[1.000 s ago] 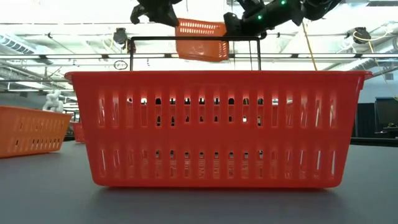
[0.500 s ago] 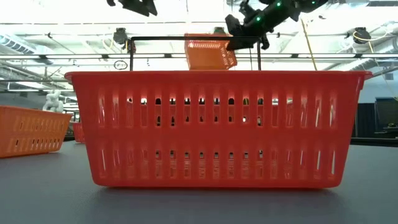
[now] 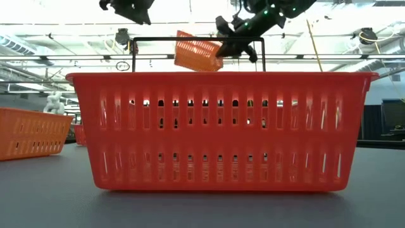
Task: Stack baskets on shelf by color
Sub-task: Stack the top orange bin on the orange bin on the shelf
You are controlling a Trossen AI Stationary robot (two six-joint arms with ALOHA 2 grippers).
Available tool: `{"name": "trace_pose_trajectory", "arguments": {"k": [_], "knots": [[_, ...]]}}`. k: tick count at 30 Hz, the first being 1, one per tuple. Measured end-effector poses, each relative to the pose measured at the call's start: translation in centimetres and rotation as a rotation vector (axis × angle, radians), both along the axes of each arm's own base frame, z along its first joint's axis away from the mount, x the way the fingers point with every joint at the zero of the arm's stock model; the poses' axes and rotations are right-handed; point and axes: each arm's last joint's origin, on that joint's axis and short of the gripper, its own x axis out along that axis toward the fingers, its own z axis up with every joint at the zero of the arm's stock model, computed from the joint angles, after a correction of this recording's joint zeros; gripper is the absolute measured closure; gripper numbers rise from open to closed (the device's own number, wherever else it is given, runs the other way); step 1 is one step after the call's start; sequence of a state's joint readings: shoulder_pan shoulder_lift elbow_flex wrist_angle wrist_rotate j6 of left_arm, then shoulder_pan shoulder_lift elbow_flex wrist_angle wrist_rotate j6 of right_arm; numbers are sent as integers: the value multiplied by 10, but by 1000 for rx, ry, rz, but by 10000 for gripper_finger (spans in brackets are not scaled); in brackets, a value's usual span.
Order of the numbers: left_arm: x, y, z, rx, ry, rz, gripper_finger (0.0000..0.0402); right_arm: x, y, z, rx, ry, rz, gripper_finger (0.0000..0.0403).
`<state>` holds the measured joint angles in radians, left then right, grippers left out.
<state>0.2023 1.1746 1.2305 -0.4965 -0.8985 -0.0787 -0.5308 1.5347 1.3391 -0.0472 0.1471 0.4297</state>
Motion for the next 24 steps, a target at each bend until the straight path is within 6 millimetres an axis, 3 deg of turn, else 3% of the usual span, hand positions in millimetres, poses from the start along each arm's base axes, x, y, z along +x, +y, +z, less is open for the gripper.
{"name": "trace_pose_trajectory", "arguments": {"k": [7,13,18,21,24], "knots": [[-11,8,-33,79,100,246,245,-11,-9,-15,180,58,-75,397],[-21,20,-21,124,28,338,245,-17,-26,-29,471,-57,-54,397],[-24,21,-16,130,-14,348,245,-4,-35,-41,503,-98,-15,397],[-24,23,-13,138,-26,357,245,10,-42,-27,454,-169,97,398],[-24,27,-11,149,-30,367,245,23,-39,6,306,-268,217,398]]}}
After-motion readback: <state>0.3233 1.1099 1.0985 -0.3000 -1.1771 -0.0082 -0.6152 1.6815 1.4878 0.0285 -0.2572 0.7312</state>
